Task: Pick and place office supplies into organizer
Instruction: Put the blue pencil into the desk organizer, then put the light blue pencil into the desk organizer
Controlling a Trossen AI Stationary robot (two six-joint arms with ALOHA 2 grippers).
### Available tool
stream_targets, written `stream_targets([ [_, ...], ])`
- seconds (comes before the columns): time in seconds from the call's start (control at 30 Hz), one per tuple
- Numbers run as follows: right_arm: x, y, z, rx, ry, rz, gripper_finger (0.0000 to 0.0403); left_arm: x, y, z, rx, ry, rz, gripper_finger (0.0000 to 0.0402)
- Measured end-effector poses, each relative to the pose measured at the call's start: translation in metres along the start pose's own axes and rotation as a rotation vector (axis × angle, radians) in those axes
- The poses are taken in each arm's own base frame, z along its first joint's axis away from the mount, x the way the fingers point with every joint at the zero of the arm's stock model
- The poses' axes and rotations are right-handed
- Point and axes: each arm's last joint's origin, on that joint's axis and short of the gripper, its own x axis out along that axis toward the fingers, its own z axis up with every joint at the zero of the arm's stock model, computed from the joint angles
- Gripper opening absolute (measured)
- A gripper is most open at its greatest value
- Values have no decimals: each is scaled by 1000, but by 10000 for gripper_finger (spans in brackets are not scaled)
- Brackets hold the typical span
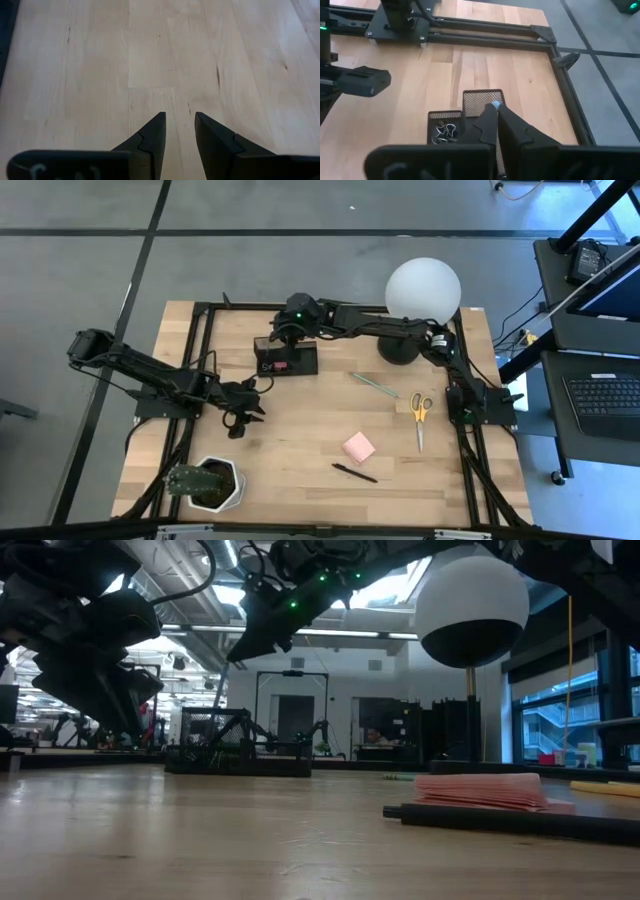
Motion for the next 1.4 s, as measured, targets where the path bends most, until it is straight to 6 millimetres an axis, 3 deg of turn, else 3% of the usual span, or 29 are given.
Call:
stream_targets([
  [0.67,-4,4,-14,-35,161,40,90,0,0,0,-40,0,0,97],
  [0.83,-36,3,-7,-19,265,0,91,0,0,0,-40,0,0,97],
  [1.1,-107,14,-22,155,702,63,88,0,0,0,-40,-5,11,97],
  [1.23,-115,17,-32,216,843,66,88,0,2,1,-39,-24,61,97],
  [1.4,-105,26,-47,166,887,100,88,0,2,2,-83,-34,81,97],
])
